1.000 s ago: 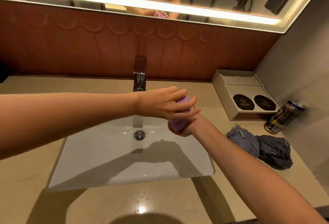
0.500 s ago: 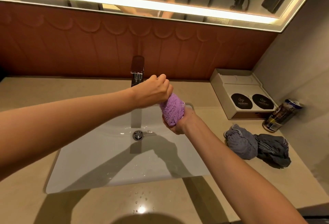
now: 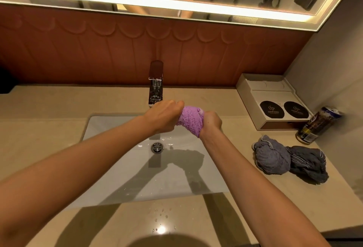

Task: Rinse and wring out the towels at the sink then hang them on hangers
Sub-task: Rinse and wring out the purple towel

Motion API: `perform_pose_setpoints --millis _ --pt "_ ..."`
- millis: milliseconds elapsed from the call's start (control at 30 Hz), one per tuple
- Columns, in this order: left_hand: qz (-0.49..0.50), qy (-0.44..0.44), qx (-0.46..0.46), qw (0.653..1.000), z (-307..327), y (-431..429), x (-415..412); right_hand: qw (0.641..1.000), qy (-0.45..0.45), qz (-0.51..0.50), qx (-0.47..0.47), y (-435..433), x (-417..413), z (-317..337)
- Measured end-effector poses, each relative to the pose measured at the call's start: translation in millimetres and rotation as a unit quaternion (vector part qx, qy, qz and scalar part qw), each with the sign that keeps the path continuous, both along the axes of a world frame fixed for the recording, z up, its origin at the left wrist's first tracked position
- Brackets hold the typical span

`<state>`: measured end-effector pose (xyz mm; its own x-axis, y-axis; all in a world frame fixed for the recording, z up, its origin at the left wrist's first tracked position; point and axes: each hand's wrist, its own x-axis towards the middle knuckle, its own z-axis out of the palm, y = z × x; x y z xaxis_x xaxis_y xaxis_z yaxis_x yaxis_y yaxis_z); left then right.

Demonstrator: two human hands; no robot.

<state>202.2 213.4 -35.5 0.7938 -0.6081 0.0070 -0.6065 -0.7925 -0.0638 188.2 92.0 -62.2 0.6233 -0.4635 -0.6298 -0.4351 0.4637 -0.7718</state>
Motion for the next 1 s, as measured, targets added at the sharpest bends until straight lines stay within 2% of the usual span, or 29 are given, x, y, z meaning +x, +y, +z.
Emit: perform_pose_setpoints --millis 67,133,300,433,500,567,633,733,833,933,1000 --pt "0.015 0.052 -0.03 0.998 -2.9 -0.1 0.2 0.995 0.014 -0.022 -0.093 0.9 -4.2 -0.3" --pt "0.001 0.098 -0.056 0.994 -7.8 0.8 1.5 0.982 0.008 0.007 -0.189 1.3 -10.6 2.3" --pt "0.024 0.232 -0.18 0.956 -26.2 5.6 -1.3 0.902 -0.031 0.112 -0.415 -0.6 -13.5 14.6" --pt "0.043 0.34 -0.238 0.909 -31.0 9.9 -14.5 0.842 -0.082 0.197 -0.496 -1.2 -19.9 11.5" --pt "0.079 0.391 -0.282 0.873 -36.3 12.1 -21.0 0.812 -0.113 0.237 -0.521 -2.4 -19.0 13.0" --pt "0.101 0.413 -0.308 0.851 -39.3 9.0 -24.2 0.792 -0.132 0.268 -0.533 -5.5 -13.8 14.2" --pt "0.1 0.389 -0.299 0.866 -42.0 3.7 -18.4 0.788 -0.135 0.271 -0.536 -10.2 -8.6 12.7" --pt "0.079 0.32 -0.224 0.917 -42.9 -2.8 -8.2 0.791 -0.11 0.256 -0.545 -15.2 -2.5 7.2" --pt "0.073 0.276 -0.172 0.943 -48.1 -0.9 -4.3 0.773 -0.077 0.273 -0.567 -11.5 0.1 0.8" --pt "0.073 0.267 -0.168 0.946 -53.1 -4.1 -2.0 0.749 -0.064 0.298 -0.588 -11.7 2.2 -1.7" --pt "0.097 0.316 -0.189 0.925 -54.6 -9.1 -1.7 0.722 -0.059 0.323 -0.609 -13.8 7.2 -1.6"
